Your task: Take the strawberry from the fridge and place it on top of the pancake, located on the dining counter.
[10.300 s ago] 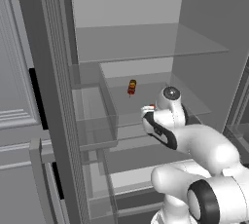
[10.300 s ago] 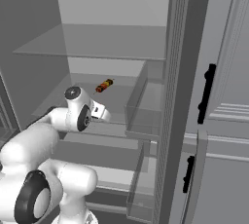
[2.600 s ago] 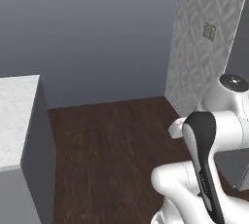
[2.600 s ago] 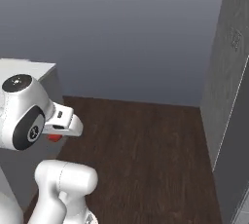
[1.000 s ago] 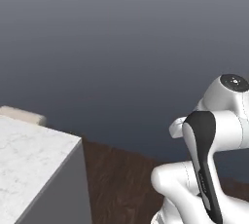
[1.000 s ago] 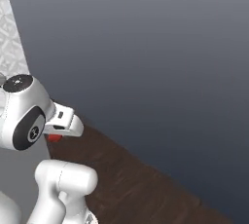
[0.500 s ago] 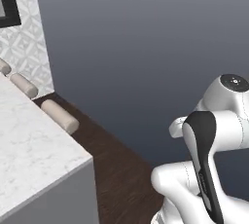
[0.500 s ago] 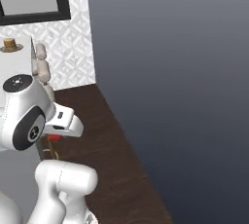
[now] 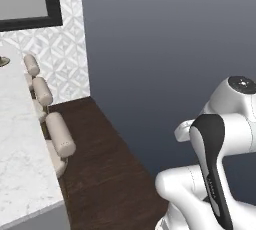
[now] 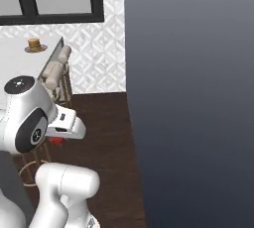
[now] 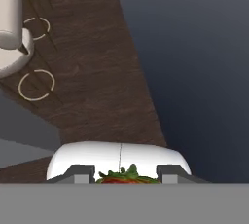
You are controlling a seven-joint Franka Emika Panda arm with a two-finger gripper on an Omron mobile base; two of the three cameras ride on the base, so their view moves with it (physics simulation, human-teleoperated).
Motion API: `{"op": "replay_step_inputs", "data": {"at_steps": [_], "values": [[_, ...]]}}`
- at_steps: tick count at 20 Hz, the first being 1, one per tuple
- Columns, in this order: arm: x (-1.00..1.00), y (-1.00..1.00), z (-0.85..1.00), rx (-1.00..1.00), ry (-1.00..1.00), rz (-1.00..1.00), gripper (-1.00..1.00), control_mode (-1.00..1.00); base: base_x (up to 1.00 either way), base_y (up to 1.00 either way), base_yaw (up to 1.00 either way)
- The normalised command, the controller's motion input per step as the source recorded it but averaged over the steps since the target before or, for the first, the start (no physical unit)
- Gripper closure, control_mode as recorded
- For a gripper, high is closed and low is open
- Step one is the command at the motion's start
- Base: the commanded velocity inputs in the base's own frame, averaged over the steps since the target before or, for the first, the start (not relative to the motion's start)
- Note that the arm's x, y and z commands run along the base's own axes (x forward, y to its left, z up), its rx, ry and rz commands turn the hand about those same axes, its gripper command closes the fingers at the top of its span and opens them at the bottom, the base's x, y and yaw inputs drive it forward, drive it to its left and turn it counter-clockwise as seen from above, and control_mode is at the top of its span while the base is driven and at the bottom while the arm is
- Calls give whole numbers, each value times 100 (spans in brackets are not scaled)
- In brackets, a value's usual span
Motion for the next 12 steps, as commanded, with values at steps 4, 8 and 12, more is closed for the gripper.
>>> {"op": "replay_step_inputs", "data": {"at_steps": [4, 8, 12], "values": [[0, 0, 0, 0, 0, 0, 100, 100, 100, -16, 33], [0, 0, 0, 0, 0, 0, 100, 100, 100, -28, 31], [0, 0, 0, 0, 0, 0, 100, 100, 100, -39, 35]]}}
